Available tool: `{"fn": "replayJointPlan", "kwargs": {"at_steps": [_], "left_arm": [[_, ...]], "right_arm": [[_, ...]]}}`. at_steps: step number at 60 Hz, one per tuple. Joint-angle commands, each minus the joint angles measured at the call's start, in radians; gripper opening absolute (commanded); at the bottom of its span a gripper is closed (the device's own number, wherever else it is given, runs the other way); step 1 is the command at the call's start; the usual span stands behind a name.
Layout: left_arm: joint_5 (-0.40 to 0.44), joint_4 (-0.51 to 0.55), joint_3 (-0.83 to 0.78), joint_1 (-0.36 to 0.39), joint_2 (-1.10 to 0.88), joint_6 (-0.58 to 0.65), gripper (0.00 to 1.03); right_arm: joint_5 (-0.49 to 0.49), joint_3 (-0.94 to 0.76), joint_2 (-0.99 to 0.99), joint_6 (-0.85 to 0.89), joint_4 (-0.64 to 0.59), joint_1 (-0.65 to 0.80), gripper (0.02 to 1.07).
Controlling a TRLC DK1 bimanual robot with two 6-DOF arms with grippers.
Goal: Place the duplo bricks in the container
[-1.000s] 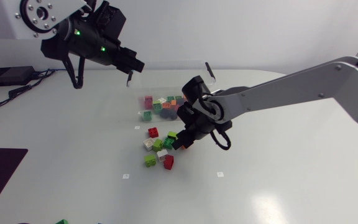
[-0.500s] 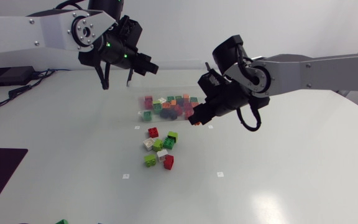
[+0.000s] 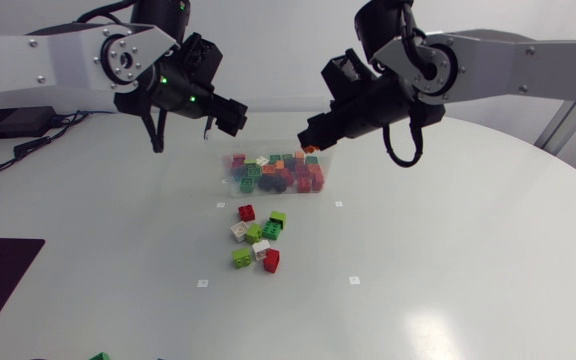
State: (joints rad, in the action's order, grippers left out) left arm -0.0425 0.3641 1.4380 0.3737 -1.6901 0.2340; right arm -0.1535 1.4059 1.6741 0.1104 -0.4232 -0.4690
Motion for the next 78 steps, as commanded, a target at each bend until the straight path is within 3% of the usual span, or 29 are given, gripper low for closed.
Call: {"fn": "replayJointPlan", "kwargs": {"at_steps": [1,17,41,44,52,55,78], "left_arm": [[0.001,0.006,-0.073,-0.007,0.099,0.048,0.97],[0.099,0.084,-0.24,0.004,0.242,0.171,0.96],[0.133,0.101,-0.445,0.065,0.299,0.309,0.96],[0.135,0.099,-0.467,0.076,0.29,0.326,0.96],[0.135,0.098,-0.513,0.11,0.233,0.363,0.96],[0.135,0.098,-0.521,0.12,0.213,0.364,0.96],[0.135,0.022,-0.544,0.142,0.063,0.465,0.96]], "right_arm": [[-0.003,0.064,0.042,-0.031,-0.009,0.007,0.3],[0.003,0.188,0.141,-0.063,0.021,0.015,0.3],[0.019,0.269,0.262,-0.109,0.104,0.04,0.3],[0.028,0.278,0.277,-0.109,0.104,0.04,0.4],[0.057,0.3,0.291,-0.109,0.097,0.035,0.83],[0.062,0.306,0.286,-0.109,0.09,0.033,0.92],[0.066,0.16,0.09,-0.107,0.083,0.001,0.97]]}}
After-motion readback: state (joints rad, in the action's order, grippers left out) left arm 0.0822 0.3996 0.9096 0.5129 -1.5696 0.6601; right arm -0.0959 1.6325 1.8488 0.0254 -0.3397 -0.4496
